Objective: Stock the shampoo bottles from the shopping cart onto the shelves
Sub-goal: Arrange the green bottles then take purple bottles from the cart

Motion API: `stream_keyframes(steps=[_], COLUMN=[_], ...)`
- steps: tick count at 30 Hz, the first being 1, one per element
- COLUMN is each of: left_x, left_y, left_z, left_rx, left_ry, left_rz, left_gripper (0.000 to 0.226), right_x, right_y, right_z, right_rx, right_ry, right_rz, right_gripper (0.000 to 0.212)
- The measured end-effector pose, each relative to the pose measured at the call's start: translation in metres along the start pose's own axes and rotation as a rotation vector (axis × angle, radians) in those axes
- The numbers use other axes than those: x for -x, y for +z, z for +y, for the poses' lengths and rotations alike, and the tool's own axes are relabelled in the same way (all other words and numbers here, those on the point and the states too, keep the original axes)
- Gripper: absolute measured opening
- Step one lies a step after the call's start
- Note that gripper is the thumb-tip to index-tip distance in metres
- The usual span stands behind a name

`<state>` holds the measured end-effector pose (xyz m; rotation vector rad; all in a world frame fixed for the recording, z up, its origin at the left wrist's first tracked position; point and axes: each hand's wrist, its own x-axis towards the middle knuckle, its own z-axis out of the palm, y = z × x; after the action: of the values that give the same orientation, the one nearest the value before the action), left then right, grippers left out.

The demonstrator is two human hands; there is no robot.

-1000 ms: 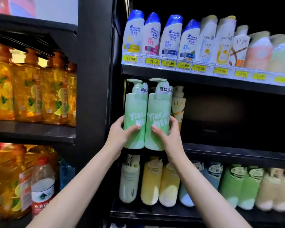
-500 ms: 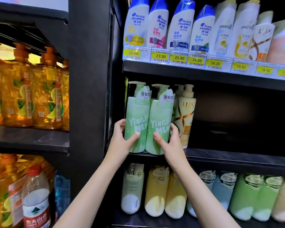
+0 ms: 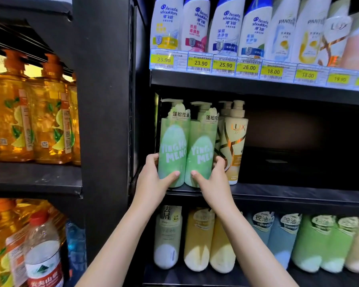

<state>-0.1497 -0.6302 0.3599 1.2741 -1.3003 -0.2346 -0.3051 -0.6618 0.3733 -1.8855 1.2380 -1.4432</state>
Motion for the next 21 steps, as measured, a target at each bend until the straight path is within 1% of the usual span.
stream_keyframes(steps=[4,8,12,14,17,21], left_x=[-0.003,-0.001,0.0,0.001,0.001,0.0], left_y=[0.006,0.012,0.017,0.017,0.018,0.02], left_z=[-0.001,0.003,0.008,0.011,0.013,0.012], left_rx=[-0.115,-0.291,-0.458,-0.531,-0.585,-0.579], left_ry=[-0.001,0.019,-0.008,-0.03,-0.085,-0.089], left_rz=[0.025,0.073,0.062,0.05,0.044,0.047], left_gripper=[0.06,0.062,0.054,0.054,0.056,0.063], right_x=[0.0,0.003,0.004,0.003,0.003,0.003], right_y=[0.009,0.017,0.021,0.021,0.021,0.022], right_z=[0.001,-0.005,-0.01,-0.011,-0.014,-0.016], right_rx=[0.07,0.21,0.298,0.318,0.331,0.354], right_ry=[-0.009,-0.005,0.039,0.063,0.115,0.141], right_rz=[0.055,0.139,0.173,0.192,0.217,0.247], right_gripper=[0.07,0.068,0.067,0.068,0.066,0.067])
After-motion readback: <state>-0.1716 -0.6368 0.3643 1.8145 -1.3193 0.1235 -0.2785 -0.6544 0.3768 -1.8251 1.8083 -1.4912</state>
